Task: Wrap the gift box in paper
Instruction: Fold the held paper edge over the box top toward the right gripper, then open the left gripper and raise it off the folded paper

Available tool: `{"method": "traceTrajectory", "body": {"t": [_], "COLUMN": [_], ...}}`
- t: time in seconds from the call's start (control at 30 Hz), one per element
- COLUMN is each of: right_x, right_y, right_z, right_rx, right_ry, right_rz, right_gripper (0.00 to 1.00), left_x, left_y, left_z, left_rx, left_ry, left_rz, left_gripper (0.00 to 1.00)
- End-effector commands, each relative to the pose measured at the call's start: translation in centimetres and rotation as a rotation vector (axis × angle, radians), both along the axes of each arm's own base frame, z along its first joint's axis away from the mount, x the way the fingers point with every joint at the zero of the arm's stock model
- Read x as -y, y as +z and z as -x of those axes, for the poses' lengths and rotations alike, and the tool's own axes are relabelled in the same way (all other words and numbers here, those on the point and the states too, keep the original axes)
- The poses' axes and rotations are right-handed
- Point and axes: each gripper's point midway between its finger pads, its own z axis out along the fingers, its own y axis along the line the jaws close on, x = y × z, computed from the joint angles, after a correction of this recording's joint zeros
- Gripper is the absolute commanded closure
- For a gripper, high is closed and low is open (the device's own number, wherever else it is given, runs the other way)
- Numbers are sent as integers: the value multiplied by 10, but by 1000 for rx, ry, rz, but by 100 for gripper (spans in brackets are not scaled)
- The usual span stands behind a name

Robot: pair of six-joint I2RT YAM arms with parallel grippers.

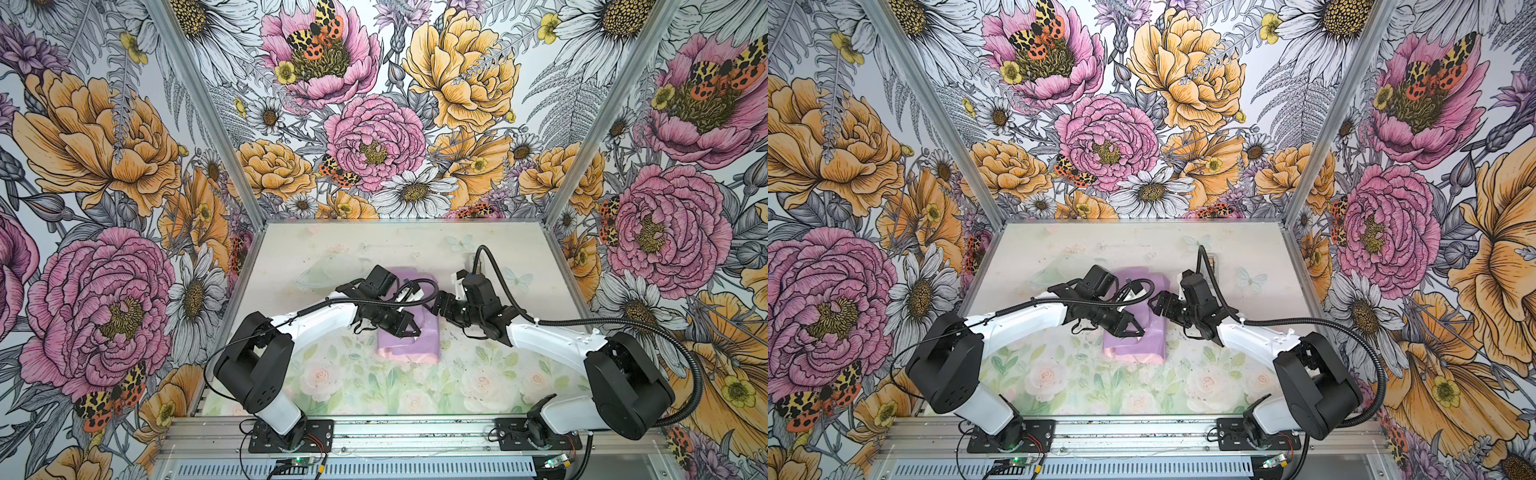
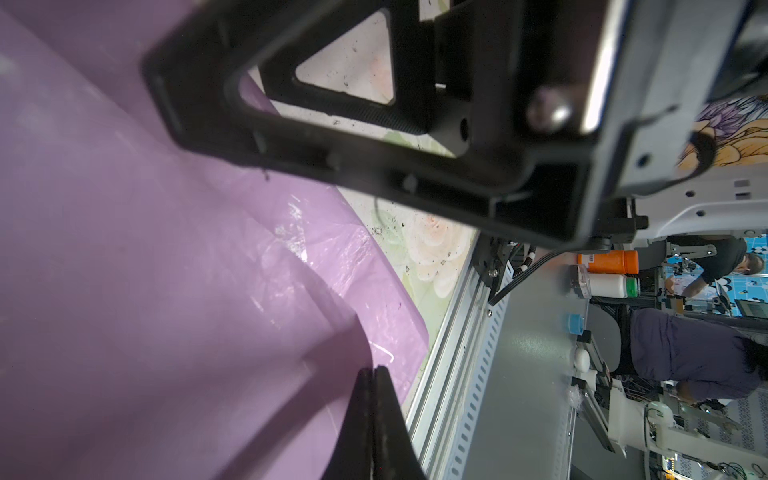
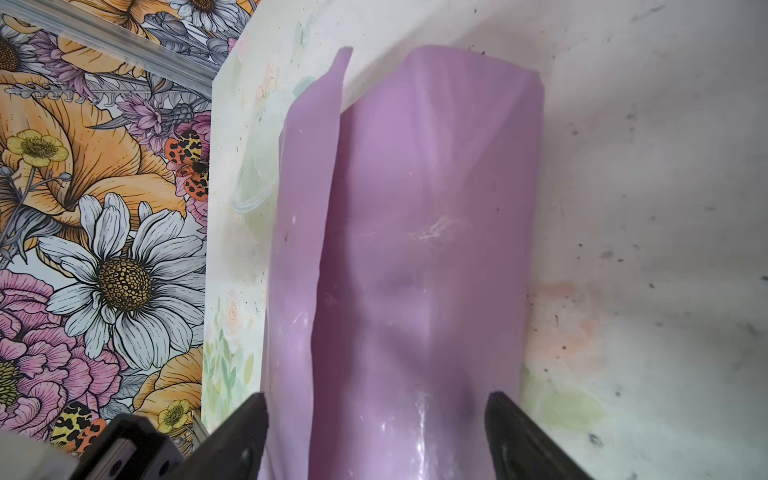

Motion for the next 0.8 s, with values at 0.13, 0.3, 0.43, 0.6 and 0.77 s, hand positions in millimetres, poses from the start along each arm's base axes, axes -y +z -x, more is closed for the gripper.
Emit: {"method": "traceTrajectory", "body": {"t": [0.13,0.3,0.43,0.6,0.77], "right_x": [-12,-9,0,8,9], "right_y": [2,-14,-31,-46,-54], "right_z": [-13,-14,-12,-7,-4], "right_rx": [13,-20,-64,-94,-112], "right_ry": [49,49,25,14,16], "right_rz": [11,62,124,174,188], "right_gripper": [16,22,33,40,44], "left_x": [11,18,19,12,-13], "left_y": [-2,3,13,34,57], "left_z": [7,9,4,-14,-42], "left_rx": [10,24,44,88,121], "left_ry": [-73,-89,-65,48,232], "left_rz": [-4,-1,-2,-12,-22], "left_gripper": [100,100,85,60,38]}}
